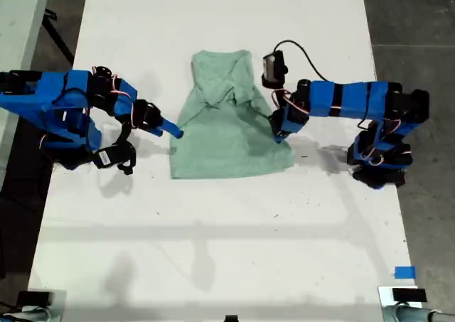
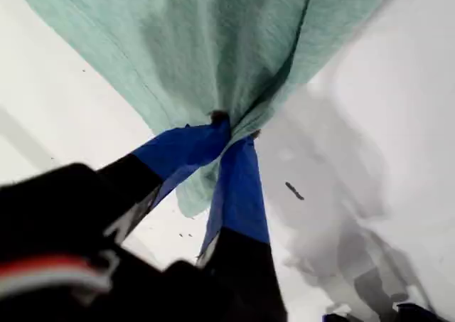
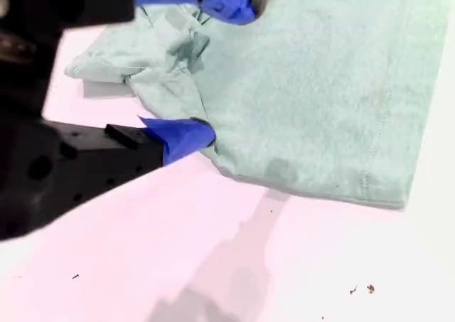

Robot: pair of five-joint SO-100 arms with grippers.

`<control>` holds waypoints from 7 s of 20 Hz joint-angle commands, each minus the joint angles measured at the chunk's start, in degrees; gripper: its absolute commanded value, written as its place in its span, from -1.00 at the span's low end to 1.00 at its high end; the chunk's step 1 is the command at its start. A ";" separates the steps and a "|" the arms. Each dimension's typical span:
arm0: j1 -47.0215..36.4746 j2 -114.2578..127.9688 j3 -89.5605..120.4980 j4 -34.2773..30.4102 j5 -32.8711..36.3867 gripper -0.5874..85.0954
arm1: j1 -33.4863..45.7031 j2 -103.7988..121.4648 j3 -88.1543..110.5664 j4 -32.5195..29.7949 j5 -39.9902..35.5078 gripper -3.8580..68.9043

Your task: Fold t-shirt

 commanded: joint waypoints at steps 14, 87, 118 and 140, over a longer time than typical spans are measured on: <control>1.49 0.70 0.18 -0.44 -1.58 -0.32 | -7.56 -42.54 -48.78 2.64 17.31 -0.88; 2.55 -17.23 -12.13 18.98 -23.12 -0.99 | -2.20 3.60 -23.64 16.00 10.55 -0.90; 19.42 -25.75 -47.37 35.77 -15.82 -0.18 | -16.26 -4.22 -27.69 11.87 24.35 -0.34; 16.26 -36.30 -16.61 1.32 -18.54 -0.19 | -18.72 -50.01 -62.93 2.55 26.10 -0.24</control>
